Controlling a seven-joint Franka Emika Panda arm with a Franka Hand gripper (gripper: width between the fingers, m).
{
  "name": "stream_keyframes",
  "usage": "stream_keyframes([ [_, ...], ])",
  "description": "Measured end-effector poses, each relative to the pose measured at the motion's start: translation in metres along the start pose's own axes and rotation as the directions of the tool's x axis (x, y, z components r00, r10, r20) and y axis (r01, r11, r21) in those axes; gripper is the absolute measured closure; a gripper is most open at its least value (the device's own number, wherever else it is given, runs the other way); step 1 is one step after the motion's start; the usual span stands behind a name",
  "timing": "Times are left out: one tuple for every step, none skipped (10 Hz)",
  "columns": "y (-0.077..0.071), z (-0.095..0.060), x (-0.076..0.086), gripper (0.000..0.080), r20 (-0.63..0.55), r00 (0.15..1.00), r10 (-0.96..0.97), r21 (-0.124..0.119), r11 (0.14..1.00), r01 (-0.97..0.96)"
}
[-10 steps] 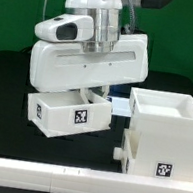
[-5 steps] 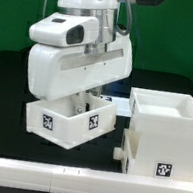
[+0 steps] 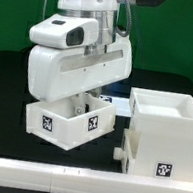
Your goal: Assemble drawer
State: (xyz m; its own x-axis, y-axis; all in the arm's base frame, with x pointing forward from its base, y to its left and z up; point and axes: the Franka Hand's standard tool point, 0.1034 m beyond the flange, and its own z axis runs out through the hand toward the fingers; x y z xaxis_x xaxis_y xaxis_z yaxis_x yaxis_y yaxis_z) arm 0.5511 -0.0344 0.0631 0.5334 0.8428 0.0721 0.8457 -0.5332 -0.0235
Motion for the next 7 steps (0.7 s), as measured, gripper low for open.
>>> stream_keyframes([
  [-0.001, -0.001, 0.009, 0.0761, 0.013, 0.997, -0.078, -0.037, 0.996, 0.078],
  [-0.009, 0.001, 0.02, 0.0761, 0.011, 0.994, -0.113, -0.055, 0.992, 0.114],
  [-0.01, 0.002, 0.017, 0.0761, 0.004, 0.995, -0.096, -0.052, 0.994, 0.096],
  [-0.009, 0.003, 0.016, 0.0761, 0.005, 0.995, -0.095, -0.052, 0.994, 0.095],
  [-0.009, 0.003, 0.016, 0.0761, 0.005, 0.995, -0.096, -0.051, 0.994, 0.096],
  [-0.008, 0.004, 0.014, 0.0761, 0.007, 0.995, -0.097, -0.051, 0.994, 0.097],
  [-0.003, 0.003, 0.004, 0.0761, 0.024, 0.971, -0.239, -0.052, 0.969, 0.24],
])
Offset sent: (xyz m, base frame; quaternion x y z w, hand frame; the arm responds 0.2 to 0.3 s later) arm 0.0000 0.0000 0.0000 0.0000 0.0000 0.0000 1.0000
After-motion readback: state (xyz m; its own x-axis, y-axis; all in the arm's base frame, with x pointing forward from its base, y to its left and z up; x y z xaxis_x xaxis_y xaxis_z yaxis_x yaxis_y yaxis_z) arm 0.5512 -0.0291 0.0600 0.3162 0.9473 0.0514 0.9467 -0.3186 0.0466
